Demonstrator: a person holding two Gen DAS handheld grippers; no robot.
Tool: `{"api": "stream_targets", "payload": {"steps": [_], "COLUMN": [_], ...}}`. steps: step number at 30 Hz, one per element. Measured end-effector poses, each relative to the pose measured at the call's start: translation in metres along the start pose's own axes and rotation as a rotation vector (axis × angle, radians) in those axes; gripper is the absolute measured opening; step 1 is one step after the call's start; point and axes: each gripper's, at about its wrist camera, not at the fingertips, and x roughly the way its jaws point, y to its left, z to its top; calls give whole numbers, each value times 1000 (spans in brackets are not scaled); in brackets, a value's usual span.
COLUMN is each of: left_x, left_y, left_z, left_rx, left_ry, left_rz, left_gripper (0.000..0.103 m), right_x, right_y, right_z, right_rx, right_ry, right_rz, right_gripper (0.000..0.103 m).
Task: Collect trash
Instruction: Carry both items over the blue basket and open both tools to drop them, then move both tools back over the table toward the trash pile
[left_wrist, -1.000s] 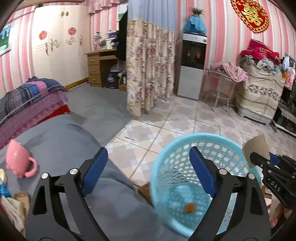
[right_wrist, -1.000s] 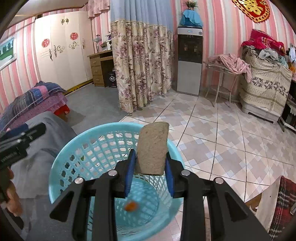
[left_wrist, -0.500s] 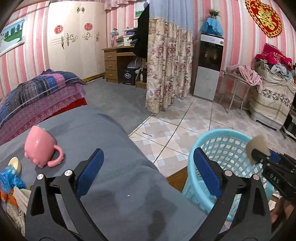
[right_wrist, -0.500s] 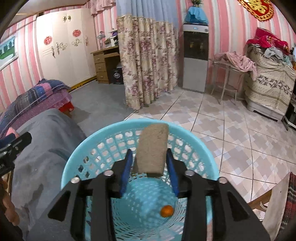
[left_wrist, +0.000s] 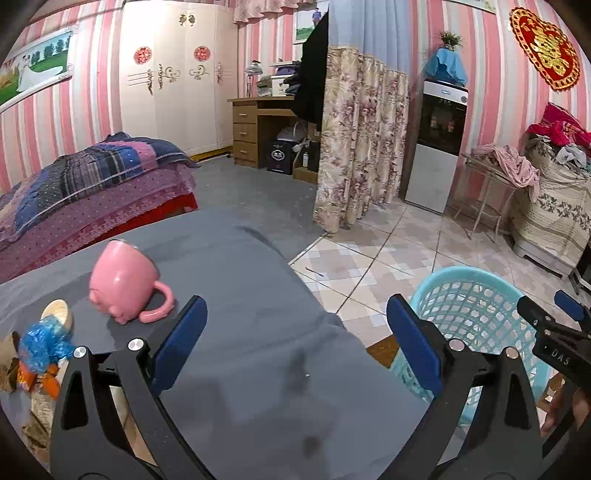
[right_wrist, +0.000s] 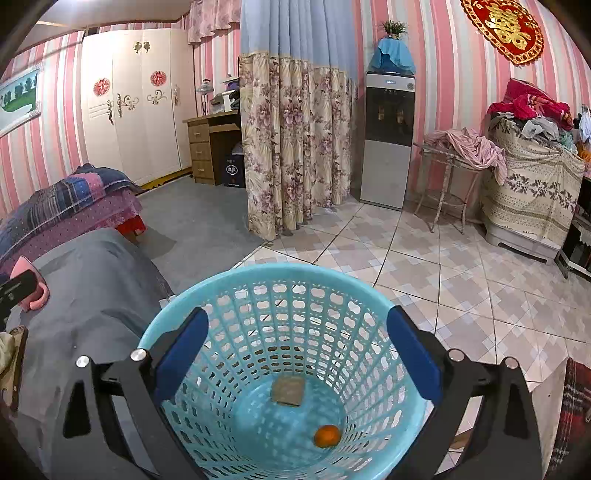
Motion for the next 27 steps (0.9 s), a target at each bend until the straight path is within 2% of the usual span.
{"api": "stream_targets", "payload": {"steps": [9, 14, 20, 27], "left_x": [-38, -63, -89, -123], "left_y": [35, 54, 89, 130], "left_z": [-4, -13, -26, -42], "left_rx": [-61, -38, -59, -93], "left_ry": [-23, -31, -11, -25], "left_rz": [26, 76, 100, 170], "left_gripper": [97, 97, 97, 97], "right_x": [-13, -29, -53, -83], "right_y": [7, 21, 59, 120], "right_z": [4, 2, -7, -24], "right_rx": [15, 10, -46, -162], "right_ry": [-26, -41, -42, -64], "right_rz": [10, 28, 92, 162], "right_gripper": [97, 97, 98, 98]}}
